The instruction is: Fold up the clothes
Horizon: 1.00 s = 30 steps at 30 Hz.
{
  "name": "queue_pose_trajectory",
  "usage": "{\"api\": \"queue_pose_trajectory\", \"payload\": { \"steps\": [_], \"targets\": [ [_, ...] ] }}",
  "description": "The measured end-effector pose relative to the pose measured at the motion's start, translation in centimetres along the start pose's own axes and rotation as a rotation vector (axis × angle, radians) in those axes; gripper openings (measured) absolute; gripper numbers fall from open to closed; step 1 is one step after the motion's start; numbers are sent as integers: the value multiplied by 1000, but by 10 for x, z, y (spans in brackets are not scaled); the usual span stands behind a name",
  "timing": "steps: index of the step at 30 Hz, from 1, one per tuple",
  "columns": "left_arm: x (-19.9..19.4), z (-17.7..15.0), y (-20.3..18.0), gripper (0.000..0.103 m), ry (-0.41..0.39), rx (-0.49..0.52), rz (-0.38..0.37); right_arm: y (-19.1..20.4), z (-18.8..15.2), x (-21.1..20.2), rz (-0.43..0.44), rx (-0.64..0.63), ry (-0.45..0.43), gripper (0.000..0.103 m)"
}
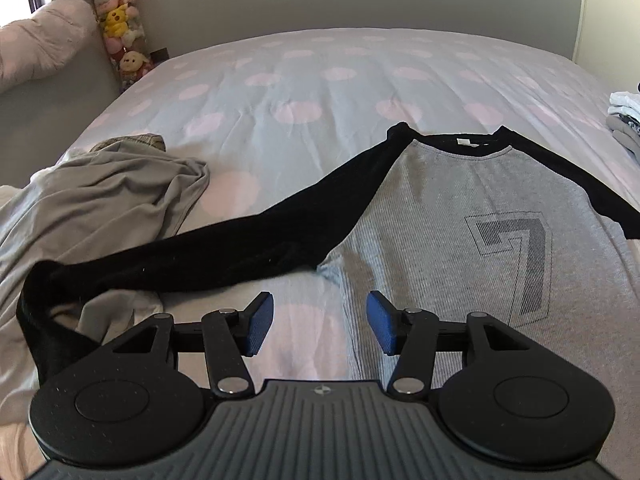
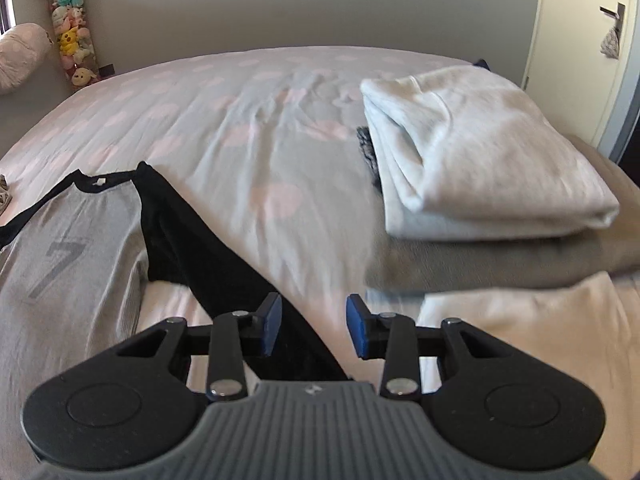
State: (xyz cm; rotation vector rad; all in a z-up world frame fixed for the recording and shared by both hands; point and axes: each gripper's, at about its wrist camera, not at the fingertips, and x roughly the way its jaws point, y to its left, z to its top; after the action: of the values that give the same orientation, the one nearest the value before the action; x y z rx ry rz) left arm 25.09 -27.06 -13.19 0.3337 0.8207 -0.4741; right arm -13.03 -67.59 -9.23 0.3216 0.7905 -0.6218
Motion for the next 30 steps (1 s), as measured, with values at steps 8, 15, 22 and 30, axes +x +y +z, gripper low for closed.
{"api": "queue_pose_trajectory", "payload": {
  "steps": [8,15,22,30],
  "targets": [
    [-5,-19,-11,50,-21,34,30,-24,-69,1,-67,137,52,39],
    [-2,-24,-12,50,-4,38,22,-32,-82,31,-91,219,113,18],
    [0,-27,-6,50,0,4,18,-31,-53,-13,-103,204,-1,13],
    [2,-27,-6,50,0,2,1,-64,15,-46,-283,139,-101,13]
  ]
}}
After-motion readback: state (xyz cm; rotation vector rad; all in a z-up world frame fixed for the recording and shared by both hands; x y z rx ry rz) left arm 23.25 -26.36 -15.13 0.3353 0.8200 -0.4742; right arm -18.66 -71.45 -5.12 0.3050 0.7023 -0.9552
